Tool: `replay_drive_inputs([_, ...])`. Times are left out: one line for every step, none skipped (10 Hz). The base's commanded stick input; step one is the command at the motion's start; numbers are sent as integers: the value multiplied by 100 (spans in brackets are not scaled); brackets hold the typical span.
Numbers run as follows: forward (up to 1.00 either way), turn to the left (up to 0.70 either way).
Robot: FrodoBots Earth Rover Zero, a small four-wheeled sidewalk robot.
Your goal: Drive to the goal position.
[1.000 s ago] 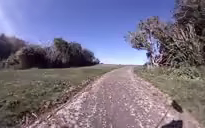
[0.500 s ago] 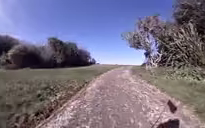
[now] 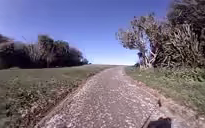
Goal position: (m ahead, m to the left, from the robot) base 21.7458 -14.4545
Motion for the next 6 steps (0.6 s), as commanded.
replay_drive_inputs([100,0])
replay_drive_inputs([100,-40])
replay_drive_inputs([100,-34])
replay_drive_inputs([100,-29])
replay_drive_inputs([100,-18])
replay_drive_inputs([100,-6])
